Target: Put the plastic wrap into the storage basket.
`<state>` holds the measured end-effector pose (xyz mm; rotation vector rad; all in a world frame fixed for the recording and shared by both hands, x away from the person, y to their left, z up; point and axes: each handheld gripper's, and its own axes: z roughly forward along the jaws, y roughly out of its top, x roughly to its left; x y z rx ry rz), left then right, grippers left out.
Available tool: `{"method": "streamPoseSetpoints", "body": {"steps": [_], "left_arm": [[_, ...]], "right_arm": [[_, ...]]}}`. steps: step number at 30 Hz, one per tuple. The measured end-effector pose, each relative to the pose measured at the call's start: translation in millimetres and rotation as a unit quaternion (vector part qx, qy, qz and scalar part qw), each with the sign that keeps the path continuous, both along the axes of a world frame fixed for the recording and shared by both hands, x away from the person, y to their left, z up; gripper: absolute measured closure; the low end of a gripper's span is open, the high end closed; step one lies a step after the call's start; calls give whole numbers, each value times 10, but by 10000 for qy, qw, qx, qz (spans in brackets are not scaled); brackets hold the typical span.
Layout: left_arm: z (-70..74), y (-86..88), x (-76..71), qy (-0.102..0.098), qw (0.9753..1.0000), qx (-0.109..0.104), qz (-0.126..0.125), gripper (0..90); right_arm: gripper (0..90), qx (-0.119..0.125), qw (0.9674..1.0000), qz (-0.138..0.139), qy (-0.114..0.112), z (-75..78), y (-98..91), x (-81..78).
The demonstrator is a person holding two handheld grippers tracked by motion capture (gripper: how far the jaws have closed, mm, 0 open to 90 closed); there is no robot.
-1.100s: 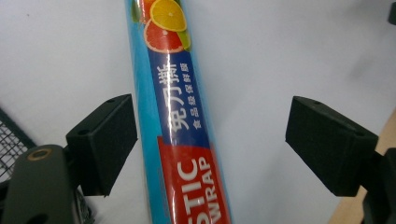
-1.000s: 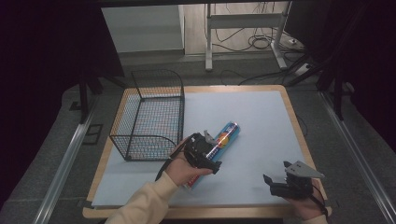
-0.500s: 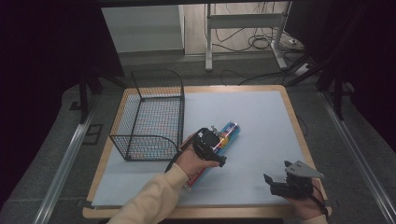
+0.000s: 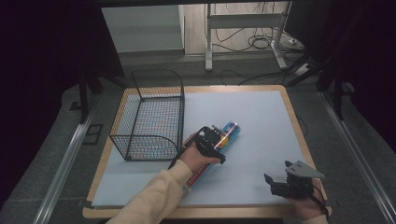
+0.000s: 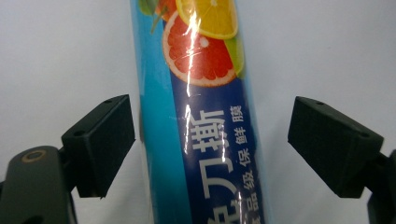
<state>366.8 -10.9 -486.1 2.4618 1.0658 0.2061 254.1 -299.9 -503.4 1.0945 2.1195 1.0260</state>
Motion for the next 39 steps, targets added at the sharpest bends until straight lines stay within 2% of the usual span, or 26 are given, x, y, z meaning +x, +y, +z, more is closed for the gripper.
{"method": "streamPoseSetpoints", "body": {"steps": [5,11,14,16,17,25,30,33,39], "left_arm": [[-76,-35,51,155,9998,105,27,140],[-141,-36,99,209,9994,251,104,150],[-165,-40,116,247,9992,297,88,208],[-170,-33,126,285,9990,340,47,285],[-176,-32,132,347,9990,278,53,285],[-157,-10,160,488,9985,236,115,302],[-103,-2,135,594,9980,196,-109,307],[-73,-1,122,576,9981,156,-122,309],[110,44,114,527,9985,5,-176,311]], "right_arm": [[101,-12,10000,9,7,-3,-2,1],[101,-38,10000,17,26,-10,1,5],[101,-51,10000,23,17,-7,4,4],[101,-58,10000,14,11,-4,1,3],[101,-58,10000,14,11,-4,1,3],[102,-87,10000,14,1,0,7,-3],[103,-79,10000,10,-14,2,0,-2],[103,-80,10000,1,-14,2,-2,-1],[104,-89,10000,-4,-28,9,3,-7]]}}
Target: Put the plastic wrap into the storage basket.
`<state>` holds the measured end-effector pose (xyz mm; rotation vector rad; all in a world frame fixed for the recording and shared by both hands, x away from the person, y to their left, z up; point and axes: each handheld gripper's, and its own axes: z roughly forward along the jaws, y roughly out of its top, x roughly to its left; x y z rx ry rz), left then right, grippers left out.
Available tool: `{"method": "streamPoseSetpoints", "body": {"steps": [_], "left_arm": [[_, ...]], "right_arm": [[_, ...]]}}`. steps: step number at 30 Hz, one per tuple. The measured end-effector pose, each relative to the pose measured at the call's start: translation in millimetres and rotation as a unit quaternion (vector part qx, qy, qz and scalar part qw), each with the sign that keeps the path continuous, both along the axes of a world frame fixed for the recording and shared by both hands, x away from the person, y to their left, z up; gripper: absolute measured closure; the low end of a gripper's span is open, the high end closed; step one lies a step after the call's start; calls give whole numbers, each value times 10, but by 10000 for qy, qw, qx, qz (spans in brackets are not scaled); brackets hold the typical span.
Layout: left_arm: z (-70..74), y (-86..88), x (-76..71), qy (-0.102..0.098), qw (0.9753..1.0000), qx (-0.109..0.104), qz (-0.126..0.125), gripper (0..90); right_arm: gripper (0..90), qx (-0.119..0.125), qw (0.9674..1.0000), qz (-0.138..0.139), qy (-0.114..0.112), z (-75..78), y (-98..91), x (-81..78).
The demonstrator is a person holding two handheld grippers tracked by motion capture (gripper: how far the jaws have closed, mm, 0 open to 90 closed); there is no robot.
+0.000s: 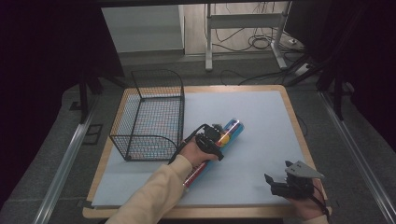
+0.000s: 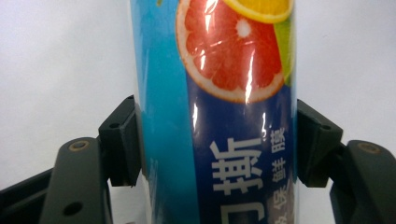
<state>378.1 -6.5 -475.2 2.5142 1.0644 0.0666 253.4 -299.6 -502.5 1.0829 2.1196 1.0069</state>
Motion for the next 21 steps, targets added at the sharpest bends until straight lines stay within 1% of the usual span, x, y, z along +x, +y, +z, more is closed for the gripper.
{"method": "streamPoseSetpoints", "body": {"steps": [1,2,3,5,6,10,11,13,14,17,20,21], "left_arm": [[0,0,0,0,10000,0,0,312],[65,13,3,-44,10000,-31,-28,312],[98,20,7,-80,10000,-36,-28,313],[159,35,14,-126,9999,-68,-19,314],[159,35,14,-126,9999,-68,-19,314],[283,66,17,-218,9997,-143,-14,316],[283,66,17,-218,9997,-143,-14,316],[329,76,19,-214,9997,-152,-31,316],[383,85,28,-249,9996,-126,-47,316],[480,103,45,-352,9993,-80,-51,317],[571,119,51,-430,9990,-150,-33,317],[571,119,51,-430,9990,-150,-33,317]], "right_arm": [[104,-6,10000,2,5,-3,0,2],[104,-12,10000,6,7,-4,-2,3],[104,-6,10000,3,5,-5,-3,4],[104,-1,10000,-6,4,-4,-6,4],[104,-1,10000,-6,4,-4,-6,4],[104,-7,10000,-21,2,-4,-9,4],[104,-7,10000,-21,2,-4,-9,4],[104,-10,10000,-29,5,-7,-9,6],[104,-9,10000,-31,5,-8,-8,6],[104,-2,10000,-36,11,-8,-9,6],[104,0,10000,-35,16,-7,-13,7],[104,-1,10000,-35,14,-7,-14,8]]}}
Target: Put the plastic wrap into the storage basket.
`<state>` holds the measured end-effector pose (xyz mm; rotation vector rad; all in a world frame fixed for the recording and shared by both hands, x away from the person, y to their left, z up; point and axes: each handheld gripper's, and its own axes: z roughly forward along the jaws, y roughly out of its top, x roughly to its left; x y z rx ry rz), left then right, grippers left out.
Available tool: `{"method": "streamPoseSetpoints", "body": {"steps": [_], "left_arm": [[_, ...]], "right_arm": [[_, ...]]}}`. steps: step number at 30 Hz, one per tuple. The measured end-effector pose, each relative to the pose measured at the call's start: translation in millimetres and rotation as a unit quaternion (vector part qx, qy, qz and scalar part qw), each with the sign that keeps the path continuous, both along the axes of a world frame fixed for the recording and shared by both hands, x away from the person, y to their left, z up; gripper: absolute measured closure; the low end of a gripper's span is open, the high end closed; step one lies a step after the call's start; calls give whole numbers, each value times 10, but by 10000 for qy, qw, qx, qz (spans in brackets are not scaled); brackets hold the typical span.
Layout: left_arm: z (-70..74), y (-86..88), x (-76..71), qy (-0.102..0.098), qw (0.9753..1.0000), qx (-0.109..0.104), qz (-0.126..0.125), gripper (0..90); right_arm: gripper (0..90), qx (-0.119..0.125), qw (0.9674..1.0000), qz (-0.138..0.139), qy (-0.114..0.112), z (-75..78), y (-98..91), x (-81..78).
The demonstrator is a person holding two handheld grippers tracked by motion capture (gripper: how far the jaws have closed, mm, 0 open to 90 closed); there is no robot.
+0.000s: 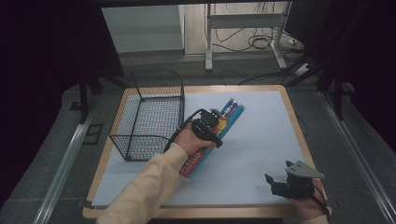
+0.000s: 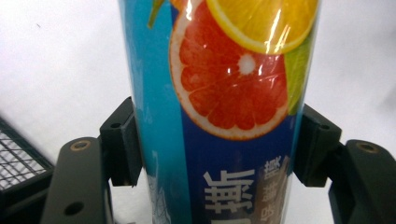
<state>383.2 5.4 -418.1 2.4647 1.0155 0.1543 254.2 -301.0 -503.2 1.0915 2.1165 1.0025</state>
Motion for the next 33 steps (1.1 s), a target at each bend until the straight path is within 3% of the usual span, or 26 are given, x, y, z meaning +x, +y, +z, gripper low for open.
{"method": "streamPoseSetpoints", "body": {"steps": [13,19,22,33], "left_arm": [[281,26,-5,-296,9993,-210,-50,318],[344,46,-1,-357,9991,-217,-35,318],[384,72,-2,-491,9986,-181,-64,318],[481,93,35,-484,9987,-155,-98,318]], "right_arm": [[104,19,10000,5,-13,4,-2,-4],[104,32,10000,29,-46,9,-1,-7],[104,24,10000,28,-40,7,0,-8],[104,22,9999,75,-74,12,-1,-12]]}}
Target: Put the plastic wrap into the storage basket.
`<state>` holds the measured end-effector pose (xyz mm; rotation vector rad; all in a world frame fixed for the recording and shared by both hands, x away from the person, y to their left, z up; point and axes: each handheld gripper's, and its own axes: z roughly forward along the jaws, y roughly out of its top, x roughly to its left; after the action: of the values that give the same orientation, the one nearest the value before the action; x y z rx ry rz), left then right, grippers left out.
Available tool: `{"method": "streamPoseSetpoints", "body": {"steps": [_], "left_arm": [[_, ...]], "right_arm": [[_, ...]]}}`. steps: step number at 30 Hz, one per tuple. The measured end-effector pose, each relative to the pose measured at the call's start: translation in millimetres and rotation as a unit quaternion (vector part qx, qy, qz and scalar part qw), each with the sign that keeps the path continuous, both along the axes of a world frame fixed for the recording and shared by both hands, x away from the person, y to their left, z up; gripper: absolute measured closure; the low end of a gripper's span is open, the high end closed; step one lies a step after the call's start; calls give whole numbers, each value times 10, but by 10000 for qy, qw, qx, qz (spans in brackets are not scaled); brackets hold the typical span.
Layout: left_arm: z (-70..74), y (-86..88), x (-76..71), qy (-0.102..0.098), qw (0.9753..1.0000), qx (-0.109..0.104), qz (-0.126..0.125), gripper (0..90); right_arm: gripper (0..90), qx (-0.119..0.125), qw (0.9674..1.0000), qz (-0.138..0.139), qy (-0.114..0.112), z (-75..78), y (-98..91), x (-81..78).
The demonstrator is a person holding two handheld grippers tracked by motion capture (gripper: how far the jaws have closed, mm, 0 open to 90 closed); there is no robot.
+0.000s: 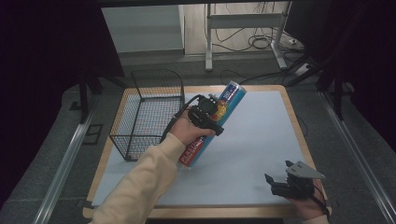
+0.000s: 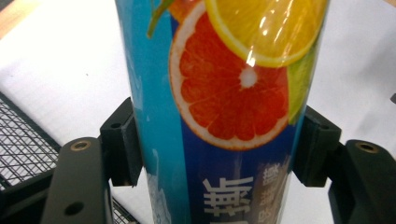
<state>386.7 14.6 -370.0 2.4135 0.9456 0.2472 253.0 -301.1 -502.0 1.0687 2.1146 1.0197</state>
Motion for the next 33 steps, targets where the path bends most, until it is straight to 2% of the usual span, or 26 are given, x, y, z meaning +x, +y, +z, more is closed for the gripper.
{"method": "streamPoseSetpoints", "body": {"steps": [6,13,20,21,22,31,33], "left_arm": [[39,2,24,-36,10000,-41,23,318],[158,38,48,-157,9998,-67,82,318],[256,110,107,-171,9997,-122,115,318],[290,131,130,-144,9996,-181,134,319],[301,131,136,-159,9994,-243,176,318],[402,95,178,-197,9993,-253,169,319],[463,86,191,-245,9992,-257,179,319]], "right_arm": [[103,-4,10000,-2,-12,3,-1,-2],[104,6,10000,-22,-20,3,-1,-5],[105,-11,10000,-31,-38,5,5,-8],[108,1,10000,-29,-59,7,4,-10],[108,8,10000,-36,-58,6,5,-9],[108,-9,10000,-13,-20,-4,2,-2],[108,-6,10000,-12,-4,-7,0,0]]}}
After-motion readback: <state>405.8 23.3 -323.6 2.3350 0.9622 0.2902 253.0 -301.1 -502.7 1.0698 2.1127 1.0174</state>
